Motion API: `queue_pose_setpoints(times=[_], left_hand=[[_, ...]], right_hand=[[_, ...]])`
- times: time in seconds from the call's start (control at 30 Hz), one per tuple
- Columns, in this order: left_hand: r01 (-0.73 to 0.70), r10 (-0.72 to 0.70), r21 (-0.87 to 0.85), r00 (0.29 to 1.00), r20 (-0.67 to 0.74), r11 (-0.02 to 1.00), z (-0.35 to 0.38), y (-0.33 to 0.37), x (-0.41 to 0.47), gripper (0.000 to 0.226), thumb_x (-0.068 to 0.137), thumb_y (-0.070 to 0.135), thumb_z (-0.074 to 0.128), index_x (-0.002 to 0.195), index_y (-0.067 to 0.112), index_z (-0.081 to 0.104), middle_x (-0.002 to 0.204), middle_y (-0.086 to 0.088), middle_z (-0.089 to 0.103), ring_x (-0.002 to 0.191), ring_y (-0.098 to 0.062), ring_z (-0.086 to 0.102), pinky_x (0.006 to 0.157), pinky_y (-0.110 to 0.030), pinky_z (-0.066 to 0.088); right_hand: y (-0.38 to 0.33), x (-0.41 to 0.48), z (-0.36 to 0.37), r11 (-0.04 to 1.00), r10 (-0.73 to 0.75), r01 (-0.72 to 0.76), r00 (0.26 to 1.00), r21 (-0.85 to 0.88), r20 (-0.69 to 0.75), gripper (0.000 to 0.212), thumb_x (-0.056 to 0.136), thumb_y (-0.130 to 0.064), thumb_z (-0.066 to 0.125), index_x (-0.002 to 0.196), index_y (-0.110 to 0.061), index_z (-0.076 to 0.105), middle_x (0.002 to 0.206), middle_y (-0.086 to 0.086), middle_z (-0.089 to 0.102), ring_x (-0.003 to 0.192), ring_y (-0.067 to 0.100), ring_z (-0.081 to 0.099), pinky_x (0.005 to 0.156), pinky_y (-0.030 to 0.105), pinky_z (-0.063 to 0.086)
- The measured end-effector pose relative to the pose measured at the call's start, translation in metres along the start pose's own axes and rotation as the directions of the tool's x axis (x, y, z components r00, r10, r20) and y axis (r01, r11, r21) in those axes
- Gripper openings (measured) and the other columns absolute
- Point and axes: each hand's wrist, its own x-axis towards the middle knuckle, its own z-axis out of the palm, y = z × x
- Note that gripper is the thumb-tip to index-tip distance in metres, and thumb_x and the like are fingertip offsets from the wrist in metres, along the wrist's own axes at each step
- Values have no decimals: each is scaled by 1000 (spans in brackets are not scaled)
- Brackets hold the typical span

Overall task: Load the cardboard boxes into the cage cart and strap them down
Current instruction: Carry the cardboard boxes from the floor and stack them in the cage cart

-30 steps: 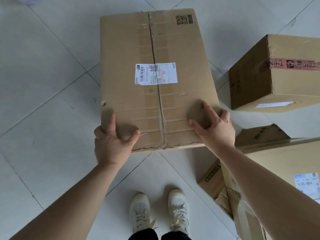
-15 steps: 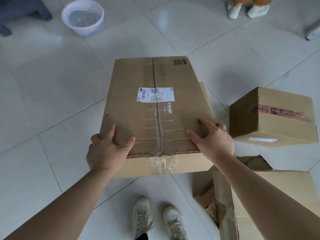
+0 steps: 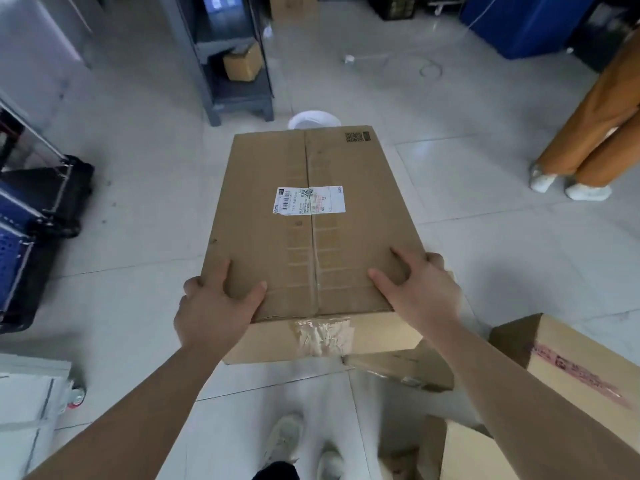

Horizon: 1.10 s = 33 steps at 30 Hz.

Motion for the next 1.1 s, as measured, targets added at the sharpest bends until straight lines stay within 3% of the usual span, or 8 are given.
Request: queue_pose_setpoints(times=[0.2, 0.4, 0.73, 1.1], left_hand=[[106, -125, -109, 975, -183, 988, -94, -37, -51, 75, 74, 72, 52, 140, 42, 34, 128, -8, 43, 105, -31, 54, 86, -38, 46], [230, -290, -206, 895, -339, 951, -181, -98, -98, 76, 74, 74, 49, 142, 45, 29, 131, -7, 43, 112, -29, 54, 89, -40, 48], [430, -578, -388, 640, -506, 815, -304, -243, -171, 77, 74, 75, 49, 142, 45, 31, 132, -6, 42, 111, -28, 56, 88, -37, 49], [550, -750, -517, 396, -530, 656, -421, -429, -238, 79, 72, 79, 45, 142, 47, 29, 133, -6, 43, 117, -28, 52, 95, -40, 46]], right_hand=[[-82, -38, -57, 970, -245, 245, 969, 4, -20, 64, 76, -73, 49, 134, -45, 42, 128, 4, 43, 105, 25, 58, 92, 35, 43], [-185, -84, -79, 879, -477, 477, 879, 17, 4, 62, 76, -73, 48, 133, -48, 42, 126, 1, 43, 103, 22, 58, 89, 32, 42], [-378, -202, -62, 606, -796, 792, 603, 76, 58, 63, 77, -73, 49, 134, -47, 42, 134, 2, 41, 109, 22, 57, 91, 32, 42], [-575, -378, -3, 347, -937, 930, 340, 122, 78, 61, 77, -71, 52, 132, -47, 45, 132, 4, 47, 111, 25, 56, 89, 33, 43]])
